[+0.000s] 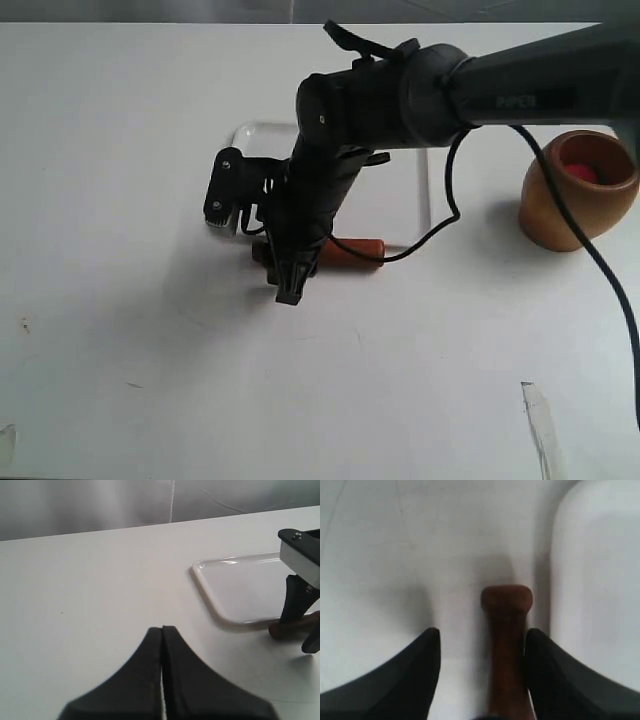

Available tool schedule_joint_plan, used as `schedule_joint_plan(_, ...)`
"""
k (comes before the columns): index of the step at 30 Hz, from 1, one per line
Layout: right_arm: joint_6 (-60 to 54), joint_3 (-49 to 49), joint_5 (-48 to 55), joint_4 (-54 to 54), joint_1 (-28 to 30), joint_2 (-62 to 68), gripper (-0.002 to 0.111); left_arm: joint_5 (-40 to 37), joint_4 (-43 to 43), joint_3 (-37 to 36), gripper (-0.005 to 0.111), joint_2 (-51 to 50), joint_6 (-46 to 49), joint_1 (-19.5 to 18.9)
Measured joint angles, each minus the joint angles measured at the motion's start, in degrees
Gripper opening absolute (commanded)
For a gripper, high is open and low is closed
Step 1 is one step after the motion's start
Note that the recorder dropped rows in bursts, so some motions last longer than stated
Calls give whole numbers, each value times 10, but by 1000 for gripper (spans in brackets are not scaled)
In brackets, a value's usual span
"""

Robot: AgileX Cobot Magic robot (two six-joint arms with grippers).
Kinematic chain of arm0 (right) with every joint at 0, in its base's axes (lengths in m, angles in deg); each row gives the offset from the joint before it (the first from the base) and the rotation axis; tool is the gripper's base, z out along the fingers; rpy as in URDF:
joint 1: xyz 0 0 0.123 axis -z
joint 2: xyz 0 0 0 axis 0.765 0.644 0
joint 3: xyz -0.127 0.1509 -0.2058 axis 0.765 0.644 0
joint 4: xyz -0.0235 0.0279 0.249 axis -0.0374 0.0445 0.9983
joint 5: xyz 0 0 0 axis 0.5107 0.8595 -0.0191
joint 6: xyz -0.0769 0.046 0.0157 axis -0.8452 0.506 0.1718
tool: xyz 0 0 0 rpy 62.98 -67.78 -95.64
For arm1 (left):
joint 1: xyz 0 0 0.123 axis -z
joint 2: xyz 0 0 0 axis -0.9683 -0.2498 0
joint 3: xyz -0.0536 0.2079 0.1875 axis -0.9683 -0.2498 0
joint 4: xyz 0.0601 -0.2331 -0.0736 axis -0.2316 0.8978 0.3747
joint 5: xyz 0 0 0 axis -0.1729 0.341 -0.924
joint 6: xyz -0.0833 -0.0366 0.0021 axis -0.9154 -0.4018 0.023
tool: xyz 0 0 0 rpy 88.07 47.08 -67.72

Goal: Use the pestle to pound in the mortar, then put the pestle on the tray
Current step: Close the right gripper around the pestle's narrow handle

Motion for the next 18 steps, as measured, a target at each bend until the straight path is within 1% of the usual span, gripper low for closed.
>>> schedule_joint_plan(9,0,0,21,3,0,2,41,0,0,0,0,0,0,0)
schedule_joint_plan(16,1,-5,35,20,0,14,41,0,0,0,0,0,0,0)
schedule_joint_plan(18,1,-8,35,22,0,21,37,0,0,0,0,0,0,0)
